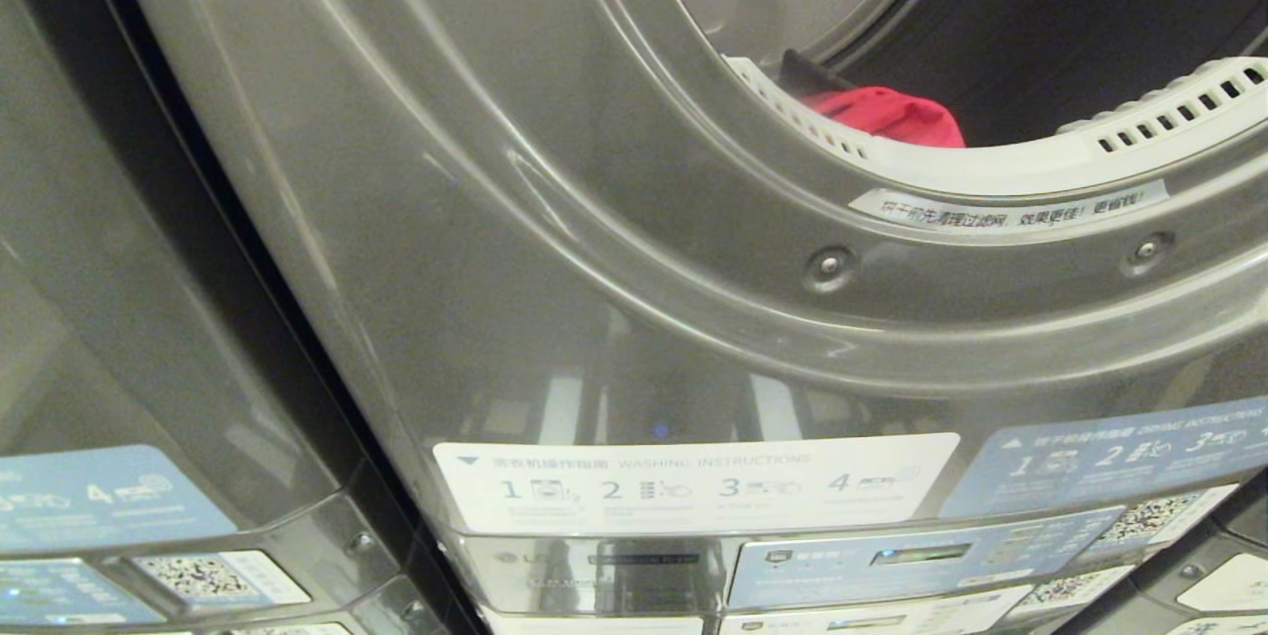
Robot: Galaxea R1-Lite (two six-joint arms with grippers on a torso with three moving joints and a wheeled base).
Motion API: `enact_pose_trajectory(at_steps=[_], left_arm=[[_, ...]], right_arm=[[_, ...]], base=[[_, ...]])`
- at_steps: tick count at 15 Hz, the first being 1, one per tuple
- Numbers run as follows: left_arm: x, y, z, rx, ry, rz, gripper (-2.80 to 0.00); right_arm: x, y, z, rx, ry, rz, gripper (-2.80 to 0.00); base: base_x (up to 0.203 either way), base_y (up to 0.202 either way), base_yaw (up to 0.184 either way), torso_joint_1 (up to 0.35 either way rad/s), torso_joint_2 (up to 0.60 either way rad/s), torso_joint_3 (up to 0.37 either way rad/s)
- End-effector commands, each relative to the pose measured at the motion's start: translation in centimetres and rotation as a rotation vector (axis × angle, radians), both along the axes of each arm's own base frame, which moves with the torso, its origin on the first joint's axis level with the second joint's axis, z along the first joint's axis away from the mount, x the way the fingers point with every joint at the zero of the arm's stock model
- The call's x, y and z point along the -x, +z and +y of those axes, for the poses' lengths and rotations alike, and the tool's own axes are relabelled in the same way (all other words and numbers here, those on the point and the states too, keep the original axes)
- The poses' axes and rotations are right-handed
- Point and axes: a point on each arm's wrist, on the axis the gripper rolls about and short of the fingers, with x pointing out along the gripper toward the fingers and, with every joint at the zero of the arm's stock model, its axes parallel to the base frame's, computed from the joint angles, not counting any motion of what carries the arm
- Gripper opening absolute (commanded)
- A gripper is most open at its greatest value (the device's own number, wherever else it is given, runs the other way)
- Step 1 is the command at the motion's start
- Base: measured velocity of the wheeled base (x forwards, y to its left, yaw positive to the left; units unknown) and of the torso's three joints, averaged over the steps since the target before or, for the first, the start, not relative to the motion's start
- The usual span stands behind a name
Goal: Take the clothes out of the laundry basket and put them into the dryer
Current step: Close the dryer
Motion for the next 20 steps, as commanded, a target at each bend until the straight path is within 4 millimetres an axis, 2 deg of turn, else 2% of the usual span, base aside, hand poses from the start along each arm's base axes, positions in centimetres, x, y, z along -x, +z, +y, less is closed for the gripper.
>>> enact_pose_trajectory(at_steps=[1, 5, 6, 9, 11, 12, 15, 17, 20], left_arm=[[0.0, 0.0, 0.0, 0.0, 0.001, 0.001, -2.8], [0.0, 0.0, 0.0, 0.0, 0.002, 0.001, -2.8], [0.0, 0.0, 0.0, 0.0, 0.001, 0.001, -2.8], [0.0, 0.0, 0.0, 0.0, 0.001, 0.001, -2.8], [0.0, 0.0, 0.0, 0.002, 0.001, 0.001, -2.8], [0.0, 0.0, 0.0, 0.0, 0.001, 0.001, -2.8], [0.0, 0.0, 0.0, 0.0, 0.001, 0.001, -2.8], [0.0, 0.0, 0.0, 0.0, 0.001, 0.001, -2.8], [0.0, 0.0, 0.0, 0.0, 0.001, 0.001, -2.8]], right_arm=[[2.0, -3.9, -2.2, -0.013, -0.131, 0.082, -2.8], [2.1, -9.0, -3.6, -0.017, -0.398, 0.282, -2.8], [2.6, -10.7, -3.9, -0.019, -0.458, 0.32, -2.8], [5.4, -14.1, -4.0, -0.01, -0.529, 0.268, -2.8], [6.2, -17.3, -4.0, 0.009, -0.572, 0.304, -2.8], [6.3, -18.2, -4.0, -0.022, -0.574, 0.355, -2.8], [6.4, -18.8, -4.0, -0.017, -0.505, 0.417, -2.8], [6.7, -18.8, -4.0, -0.001, -0.452, 0.372, -2.8], [7.8, -18.9, -4.0, -0.033, -0.487, 0.237, -2.8]], base=[[0.0, 0.0, 0.0, 0.0, 0.0, 0.0], [0.0, 0.0, 0.0, 0.0, 0.0, 0.0], [0.0, 0.0, 0.0, 0.0, 0.0, 0.0], [0.0, 0.0, 0.0, 0.0, 0.0, 0.0], [0.0, 0.0, 0.0, 0.0, 0.0, 0.0], [0.0, 0.0, 0.0, 0.0, 0.0, 0.0], [0.0, 0.0, 0.0, 0.0, 0.0, 0.0], [0.0, 0.0, 0.0, 0.0, 0.0, 0.0], [0.0, 0.0, 0.0, 0.0, 0.0, 0.0]])
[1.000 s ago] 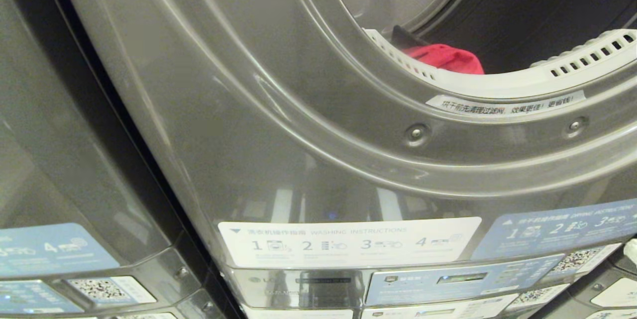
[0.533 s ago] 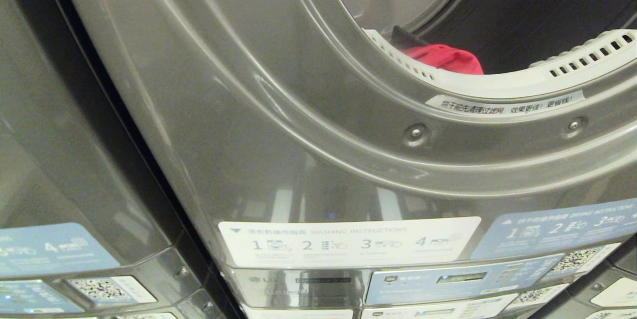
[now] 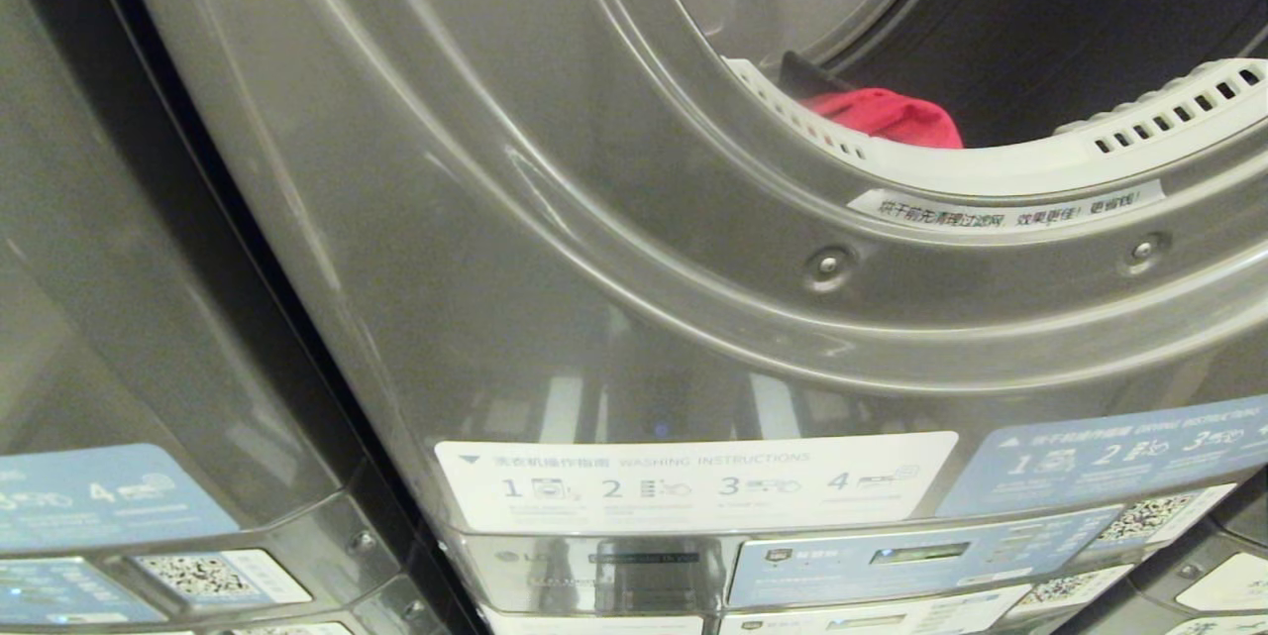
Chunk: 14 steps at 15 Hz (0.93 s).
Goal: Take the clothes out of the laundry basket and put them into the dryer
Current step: Close the dryer
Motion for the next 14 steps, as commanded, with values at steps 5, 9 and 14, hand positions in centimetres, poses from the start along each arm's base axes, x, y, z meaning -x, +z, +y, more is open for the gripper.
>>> enact_pose_trajectory(at_steps=[5, 9, 14], left_arm=[[0.0, -0.01, 0.0, 0.0, 0.001, 0.001, -2.8], [0.0, -0.01, 0.0, 0.0, 0.001, 0.001, -2.8], [0.0, -0.01, 0.0, 0.0, 0.001, 0.001, -2.8]], right_arm=[[1.39, -0.36, 0.01, -0.035, -0.023, -0.173, -2.8], [1.39, -0.37, 0.01, -0.041, -0.025, -0.172, -2.8], [1.39, -0.36, 0.01, -0.046, -0.025, -0.173, -2.8]], base=[[0.0, 0.0, 0.0, 0.0, 0.0, 0.0], [0.0, 0.0, 0.0, 0.0, 0.0, 0.0], [0.0, 0.0, 0.0, 0.0, 0.0, 0.0]])
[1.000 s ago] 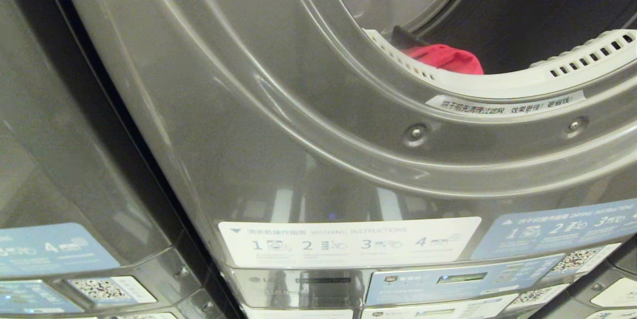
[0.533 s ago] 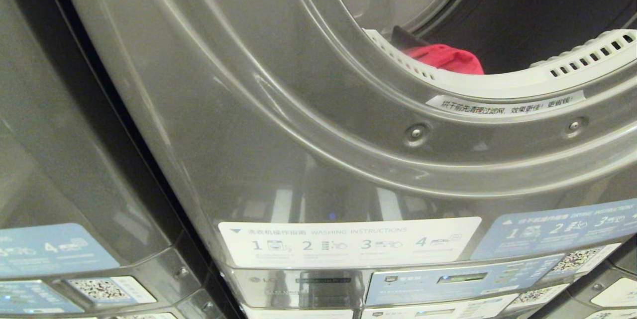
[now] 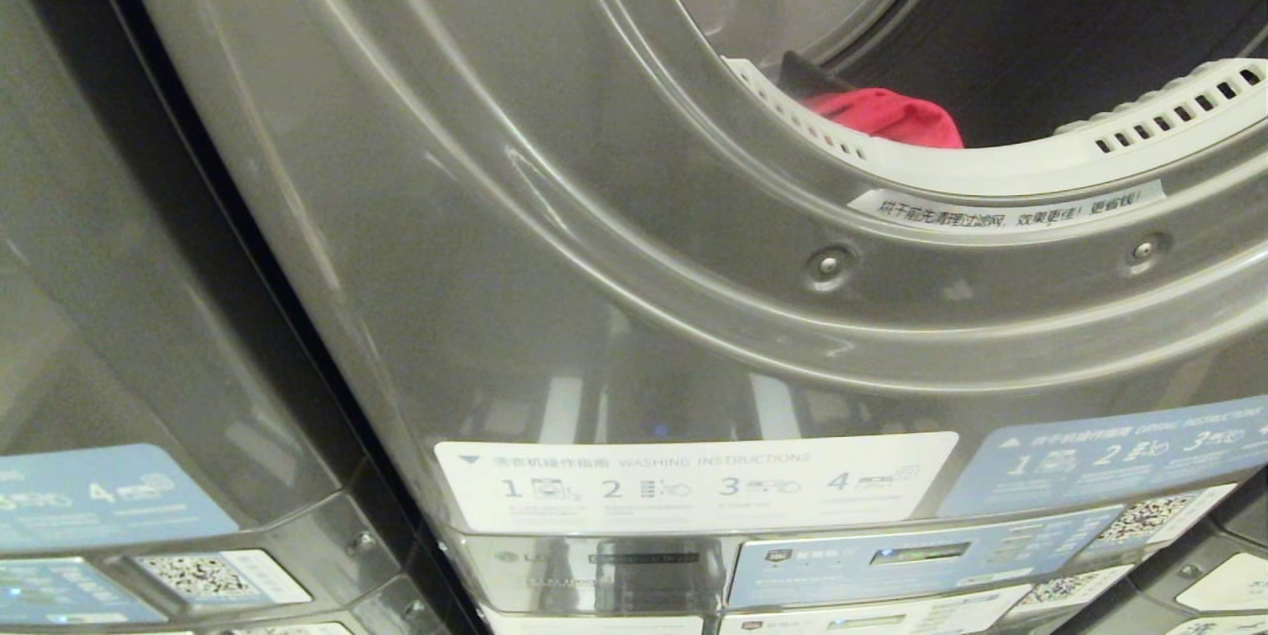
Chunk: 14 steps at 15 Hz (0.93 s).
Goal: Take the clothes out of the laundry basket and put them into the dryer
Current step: Close the dryer
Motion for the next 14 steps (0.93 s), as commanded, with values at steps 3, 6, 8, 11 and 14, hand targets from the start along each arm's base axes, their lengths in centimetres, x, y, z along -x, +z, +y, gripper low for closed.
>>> enact_pose_trajectory(at_steps=[3, 6, 8, 11, 14], left_arm=[[0.0, 0.0, 0.0, 0.0, 0.002, 0.001, -2.8], [0.0, 0.0, 0.0, 0.0, 0.0, 0.001, -2.8], [0.0, 0.0, 0.0, 0.0, 0.002, 0.001, -2.8], [0.0, 0.0, 0.0, 0.002, 0.0, 0.001, -2.8], [0.0, 0.0, 0.0, 0.002, 0.001, 0.001, -2.8]], right_arm=[[-0.01, 0.03, 0.0, 0.001, 0.001, -0.001, -2.8], [0.0, 0.07, 0.0, -0.02, 0.0, -0.002, -2.8], [0.0, 0.08, 0.0, -0.058, -0.002, -0.002, -2.8], [0.0, 0.09, -0.02, -0.103, -0.009, -0.002, -2.8], [0.0, 0.09, -0.02, -0.105, -0.009, -0.002, -2.8]], base=[[0.0, 0.0, 0.0, 0.0, 0.0, 0.0], [0.0, 0.0, 0.0, -0.033, 0.09, 0.038], [0.0, 0.0, 0.0, -0.049, 0.12, 0.057], [0.0, 0.0, 0.0, -0.055, 0.12, 0.063], [0.0, 0.0, 0.0, -0.056, 0.12, 0.064]])
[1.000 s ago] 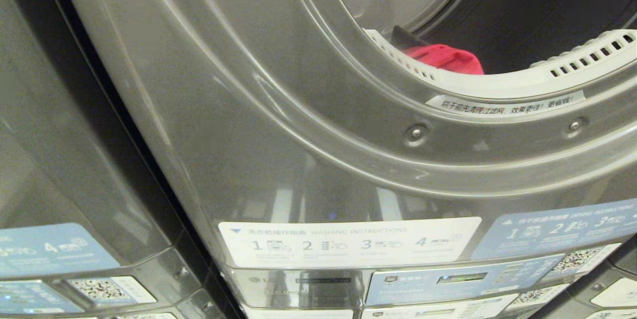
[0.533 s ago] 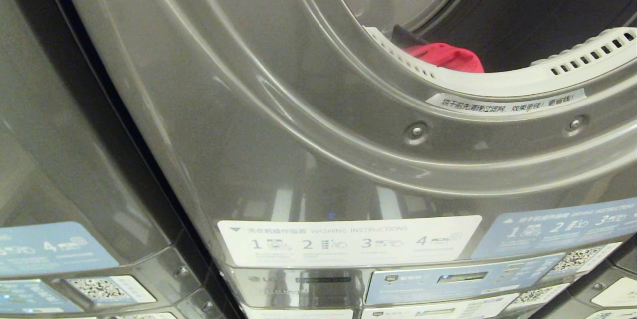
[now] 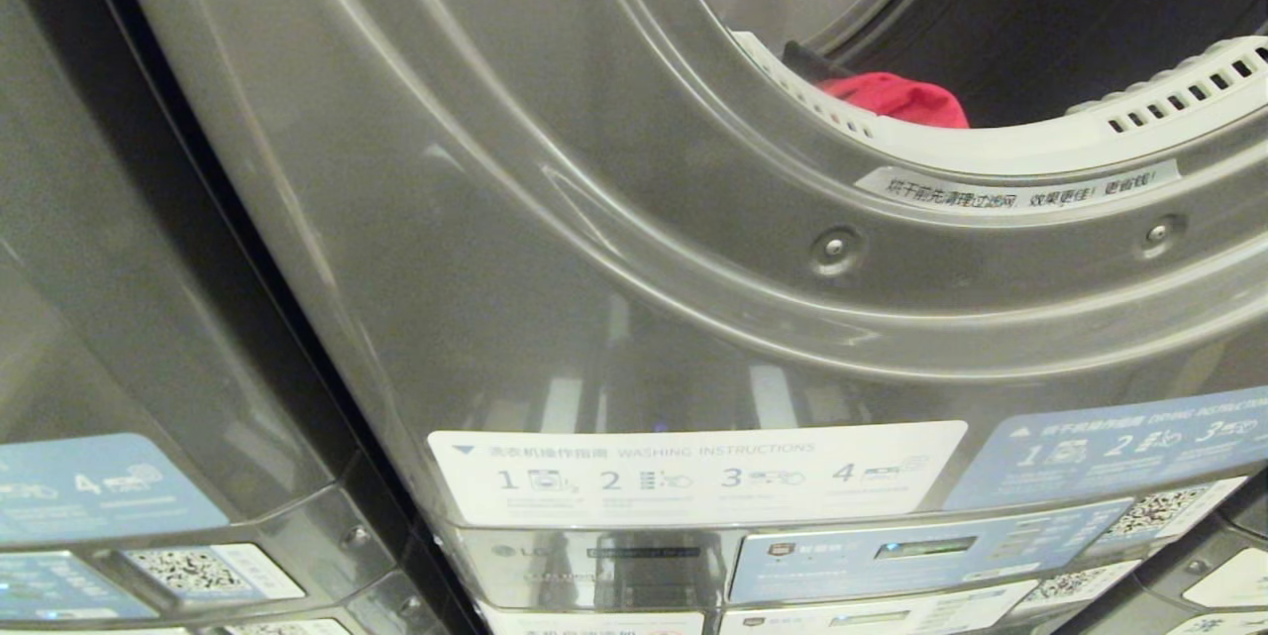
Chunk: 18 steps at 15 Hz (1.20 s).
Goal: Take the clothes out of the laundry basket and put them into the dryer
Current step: Close the dryer
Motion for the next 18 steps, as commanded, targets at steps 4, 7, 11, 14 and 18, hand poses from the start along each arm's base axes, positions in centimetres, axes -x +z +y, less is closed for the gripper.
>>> enact_pose_trajectory(at_steps=[4, 7, 11, 14, 18], left_arm=[[0.0, 0.0, 0.0, -0.002, 0.0, 0.0, -2.8], [0.0, 0.0, 0.0, -0.004, -0.002, 0.0, -2.8], [-0.01, -0.04, 0.0, -0.002, 0.0, 0.001, -2.8], [-0.01, -0.04, 0.0, -0.002, 0.0, 0.002, -2.8], [-0.01, -0.04, 0.0, -0.002, 0.0, 0.002, -2.8]], right_arm=[[-0.01, 0.03, -0.01, -0.004, -0.002, -0.001, -2.8], [-0.01, 0.04, -0.03, -0.01, -0.015, -0.002, -2.8], [-0.01, 0.04, -0.03, -0.014, -0.015, -0.002, -2.8], [-0.01, 0.04, -0.03, -0.014, -0.015, -0.002, -2.8], [-0.02, 0.0, -0.04, -0.013, -0.016, -0.001, -2.8]], base=[[0.0, 0.0, 0.0, -0.061, 0.13, 0.068], [0.0, 0.0, 0.0, -0.056, 0.13, 0.07], [0.0, 0.0, 0.0, -0.067, 0.14, 0.076], [0.0, 0.0, 0.0, -0.06, 0.14, 0.073], [0.0, 0.0, 0.0, -0.018, 0.05, 0.021]])
